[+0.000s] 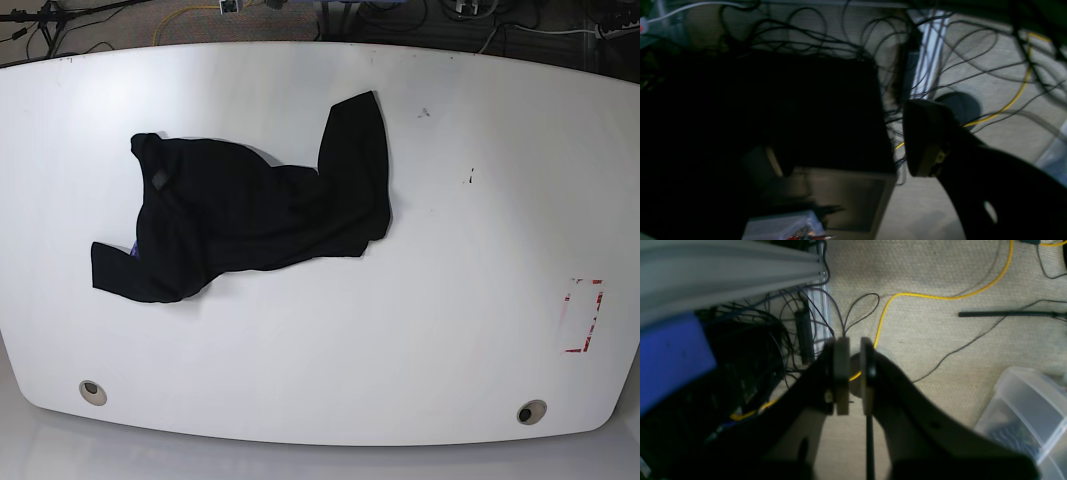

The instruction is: Fold the T-shirt properly

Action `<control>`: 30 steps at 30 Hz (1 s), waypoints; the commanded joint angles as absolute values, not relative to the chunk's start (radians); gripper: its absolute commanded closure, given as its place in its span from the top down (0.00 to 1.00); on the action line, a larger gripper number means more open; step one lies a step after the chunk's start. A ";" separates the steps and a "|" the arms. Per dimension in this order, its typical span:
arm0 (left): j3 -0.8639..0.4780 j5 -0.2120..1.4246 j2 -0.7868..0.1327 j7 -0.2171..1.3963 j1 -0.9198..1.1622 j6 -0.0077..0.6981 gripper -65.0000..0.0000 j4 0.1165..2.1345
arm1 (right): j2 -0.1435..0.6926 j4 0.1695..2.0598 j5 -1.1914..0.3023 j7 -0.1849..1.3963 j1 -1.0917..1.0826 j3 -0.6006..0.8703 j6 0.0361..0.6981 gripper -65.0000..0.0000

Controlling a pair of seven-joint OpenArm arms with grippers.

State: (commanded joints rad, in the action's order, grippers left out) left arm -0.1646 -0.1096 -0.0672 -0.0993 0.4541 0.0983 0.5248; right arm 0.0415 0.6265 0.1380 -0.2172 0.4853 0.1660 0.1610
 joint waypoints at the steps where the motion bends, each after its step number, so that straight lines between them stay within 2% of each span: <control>1: -0.166 -0.109 -0.068 -0.104 0.454 0.099 0.69 0.517 | 0.041 0.638 0.137 -0.217 0.489 0.166 0.161 0.09; 12: -0.169 -0.109 -0.074 -0.132 0.399 0.098 0.69 0.396 | 0.041 0.680 0.133 -0.217 0.497 0.169 0.160 0.09; 16: -0.168 -0.115 -0.078 -0.154 0.363 0.059 0.69 0.367 | 0.035 0.689 0.131 -0.225 0.508 0.164 0.163 0.08; 24: -0.167 -0.139 -0.078 -0.177 0.346 -0.070 0.68 0.352 | 0.035 0.670 0.131 -0.224 0.505 0.164 0.159 0.08; 26: -0.165 -0.143 -0.078 -0.181 0.346 -0.086 0.68 0.354 | 0.035 0.668 0.130 -0.225 0.506 0.163 0.159 0.08; 30: -0.175 -0.125 -0.080 -0.218 0.385 -0.067 0.68 0.402 | 0.036 0.753 0.129 -0.224 0.555 0.166 0.159 0.08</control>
State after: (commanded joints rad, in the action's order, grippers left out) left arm -0.1754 -0.1252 -0.0801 -0.2176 0.3851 -0.0671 0.4018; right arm 0.0358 0.7535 0.1288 -0.2244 0.5555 0.1663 0.1587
